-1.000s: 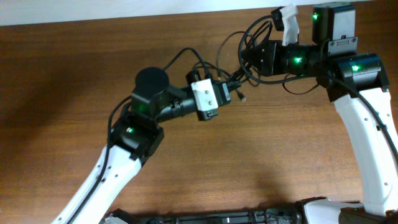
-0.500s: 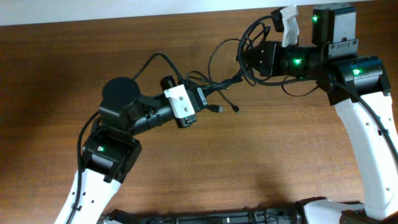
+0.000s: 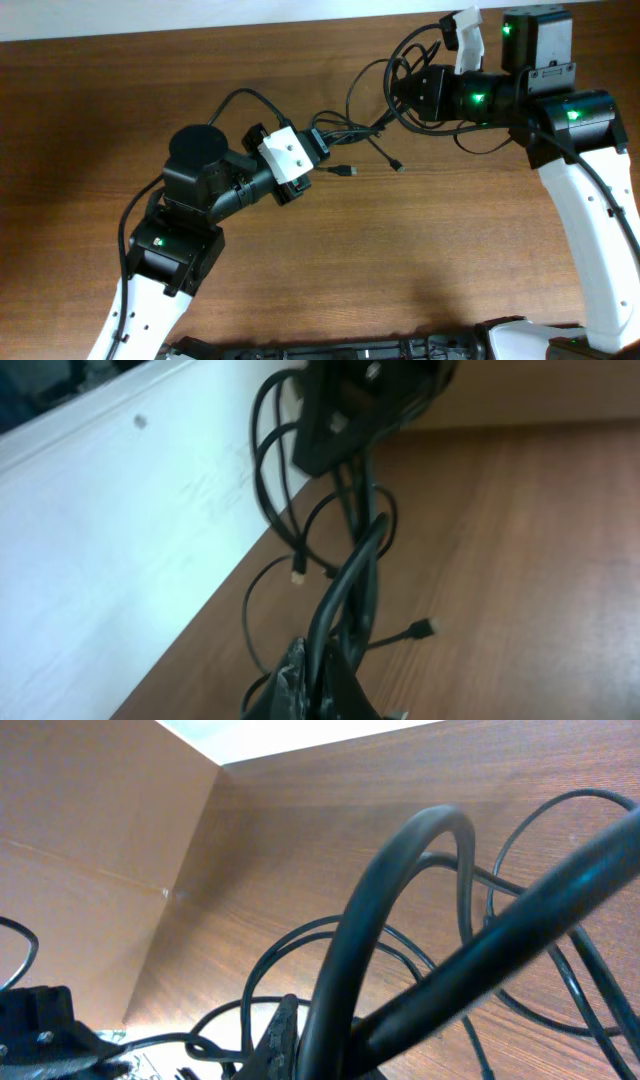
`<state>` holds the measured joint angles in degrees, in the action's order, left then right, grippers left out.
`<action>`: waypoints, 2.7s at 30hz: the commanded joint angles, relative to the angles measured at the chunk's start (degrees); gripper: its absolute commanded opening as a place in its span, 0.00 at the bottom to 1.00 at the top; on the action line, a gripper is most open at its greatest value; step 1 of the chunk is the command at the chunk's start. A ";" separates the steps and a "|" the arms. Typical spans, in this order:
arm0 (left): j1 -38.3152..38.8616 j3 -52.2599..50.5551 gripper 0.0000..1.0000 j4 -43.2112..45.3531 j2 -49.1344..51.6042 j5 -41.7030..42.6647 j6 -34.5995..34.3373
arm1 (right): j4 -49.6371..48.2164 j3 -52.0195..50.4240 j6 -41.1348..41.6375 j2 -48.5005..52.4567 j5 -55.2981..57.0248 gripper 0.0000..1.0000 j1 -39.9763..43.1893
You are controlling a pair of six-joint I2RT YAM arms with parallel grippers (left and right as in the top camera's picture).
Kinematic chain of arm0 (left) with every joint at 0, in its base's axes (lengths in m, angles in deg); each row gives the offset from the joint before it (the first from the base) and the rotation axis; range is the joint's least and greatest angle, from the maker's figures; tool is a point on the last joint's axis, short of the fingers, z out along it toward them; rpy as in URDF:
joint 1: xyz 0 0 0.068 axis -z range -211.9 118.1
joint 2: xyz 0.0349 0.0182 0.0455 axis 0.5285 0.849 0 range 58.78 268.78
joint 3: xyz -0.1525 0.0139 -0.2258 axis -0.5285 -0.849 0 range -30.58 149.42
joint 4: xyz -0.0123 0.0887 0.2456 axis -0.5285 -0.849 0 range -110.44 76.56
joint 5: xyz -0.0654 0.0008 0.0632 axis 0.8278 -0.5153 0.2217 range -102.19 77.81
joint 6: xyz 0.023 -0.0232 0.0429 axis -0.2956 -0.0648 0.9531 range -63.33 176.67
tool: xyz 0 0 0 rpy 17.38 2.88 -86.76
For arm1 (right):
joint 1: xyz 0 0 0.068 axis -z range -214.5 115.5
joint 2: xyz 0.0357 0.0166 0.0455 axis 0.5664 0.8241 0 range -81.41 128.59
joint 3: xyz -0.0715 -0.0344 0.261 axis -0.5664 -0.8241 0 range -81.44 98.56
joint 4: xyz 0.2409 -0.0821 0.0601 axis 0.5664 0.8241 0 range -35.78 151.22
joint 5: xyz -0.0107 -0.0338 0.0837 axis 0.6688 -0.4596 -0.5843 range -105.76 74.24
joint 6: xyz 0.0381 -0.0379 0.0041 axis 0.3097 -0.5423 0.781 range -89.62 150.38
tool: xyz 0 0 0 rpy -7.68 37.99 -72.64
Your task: Untangle cables
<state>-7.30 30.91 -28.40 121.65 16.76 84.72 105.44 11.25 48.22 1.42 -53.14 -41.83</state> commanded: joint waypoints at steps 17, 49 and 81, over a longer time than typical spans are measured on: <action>-1.20 0.46 0.00 -2.99 -0.85 -41.13 -11.32 | -0.44 0.74 -0.83 -0.07 3.61 0.04 1.09; -0.72 0.46 0.99 -3.10 1.29 7.39 -9.70 | -0.48 0.74 -1.18 -0.07 -1.62 0.04 0.98; 5.79 0.48 0.84 3.48 11.43 7.32 10.40 | 2.60 0.74 -17.94 -0.07 -5.14 0.04 0.98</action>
<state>-1.73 30.91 -22.72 133.52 23.42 92.04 108.04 11.25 35.22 1.59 -55.96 -41.00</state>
